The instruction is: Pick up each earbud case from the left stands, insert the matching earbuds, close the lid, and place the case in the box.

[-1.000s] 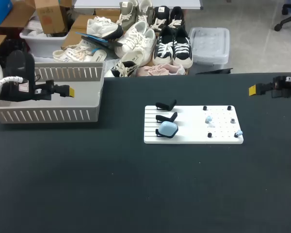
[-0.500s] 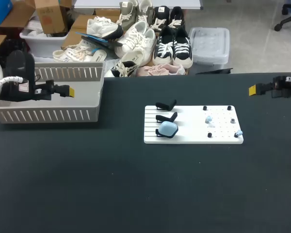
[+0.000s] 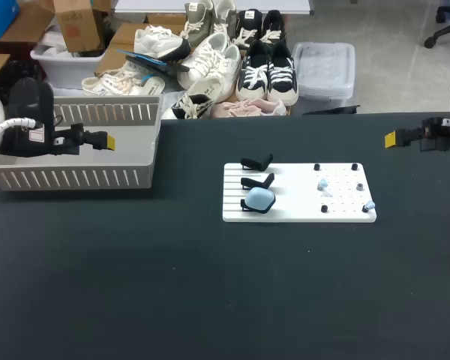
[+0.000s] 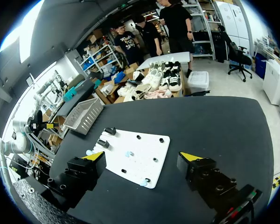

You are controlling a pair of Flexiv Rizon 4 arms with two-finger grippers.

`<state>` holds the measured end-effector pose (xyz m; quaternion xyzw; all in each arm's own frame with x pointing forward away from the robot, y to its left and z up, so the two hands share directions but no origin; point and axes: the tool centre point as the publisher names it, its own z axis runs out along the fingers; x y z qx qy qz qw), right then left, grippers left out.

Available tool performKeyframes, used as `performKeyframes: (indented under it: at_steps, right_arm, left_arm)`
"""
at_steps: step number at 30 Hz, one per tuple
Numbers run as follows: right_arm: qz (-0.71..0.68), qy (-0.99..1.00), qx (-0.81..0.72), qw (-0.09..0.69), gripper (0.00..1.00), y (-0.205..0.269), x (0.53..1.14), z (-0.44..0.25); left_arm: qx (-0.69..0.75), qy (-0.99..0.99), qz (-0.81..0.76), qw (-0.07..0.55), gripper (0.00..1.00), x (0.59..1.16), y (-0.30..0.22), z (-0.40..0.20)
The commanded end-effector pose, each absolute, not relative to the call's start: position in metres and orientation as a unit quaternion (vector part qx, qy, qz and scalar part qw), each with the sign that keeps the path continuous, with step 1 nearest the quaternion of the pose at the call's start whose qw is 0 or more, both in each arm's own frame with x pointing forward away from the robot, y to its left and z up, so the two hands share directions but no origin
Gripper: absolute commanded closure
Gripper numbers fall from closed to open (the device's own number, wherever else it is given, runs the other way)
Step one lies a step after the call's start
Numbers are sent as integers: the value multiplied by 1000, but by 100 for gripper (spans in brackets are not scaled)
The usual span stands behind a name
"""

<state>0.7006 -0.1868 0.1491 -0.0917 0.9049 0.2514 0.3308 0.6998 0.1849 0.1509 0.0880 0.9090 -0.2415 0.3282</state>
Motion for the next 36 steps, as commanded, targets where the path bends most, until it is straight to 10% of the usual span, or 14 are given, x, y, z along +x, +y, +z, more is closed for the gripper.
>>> performKeyframes:
  at_steps: [1, 36]
  right_arm:
    - [253, 905, -93, 330, 0, -188, 702, 149]
    - [253, 905, -93, 330, 0, -188, 702, 149]
  left_arm:
    - [88, 910, -241, 327, 0, 700, 185, 151]
    - [288, 835, -292, 366, 0, 696, 149, 157]
